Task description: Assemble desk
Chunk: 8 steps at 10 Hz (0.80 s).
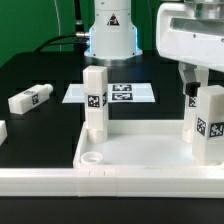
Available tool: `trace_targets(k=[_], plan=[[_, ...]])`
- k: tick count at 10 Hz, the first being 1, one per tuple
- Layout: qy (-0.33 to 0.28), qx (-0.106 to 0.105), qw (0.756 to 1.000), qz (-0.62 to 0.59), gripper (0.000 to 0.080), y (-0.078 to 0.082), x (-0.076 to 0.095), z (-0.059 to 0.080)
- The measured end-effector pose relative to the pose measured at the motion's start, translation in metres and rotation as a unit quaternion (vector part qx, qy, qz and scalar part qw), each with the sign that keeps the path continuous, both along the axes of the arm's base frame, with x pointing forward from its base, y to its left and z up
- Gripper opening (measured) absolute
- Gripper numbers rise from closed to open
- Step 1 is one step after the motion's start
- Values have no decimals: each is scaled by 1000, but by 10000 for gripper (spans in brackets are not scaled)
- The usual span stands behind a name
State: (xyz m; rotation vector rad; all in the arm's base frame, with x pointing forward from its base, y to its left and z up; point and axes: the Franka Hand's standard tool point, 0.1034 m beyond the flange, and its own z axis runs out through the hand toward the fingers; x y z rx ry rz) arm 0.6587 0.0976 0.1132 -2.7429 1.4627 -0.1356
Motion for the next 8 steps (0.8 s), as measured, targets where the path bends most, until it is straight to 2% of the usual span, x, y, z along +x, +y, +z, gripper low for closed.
trace_targets(k=[1, 5, 8], plan=[[-1, -5, 998, 55, 644, 0, 1, 0], [0, -23, 979, 201, 649, 2, 1, 1], [-1, -42, 944, 327, 649, 3, 3, 1]])
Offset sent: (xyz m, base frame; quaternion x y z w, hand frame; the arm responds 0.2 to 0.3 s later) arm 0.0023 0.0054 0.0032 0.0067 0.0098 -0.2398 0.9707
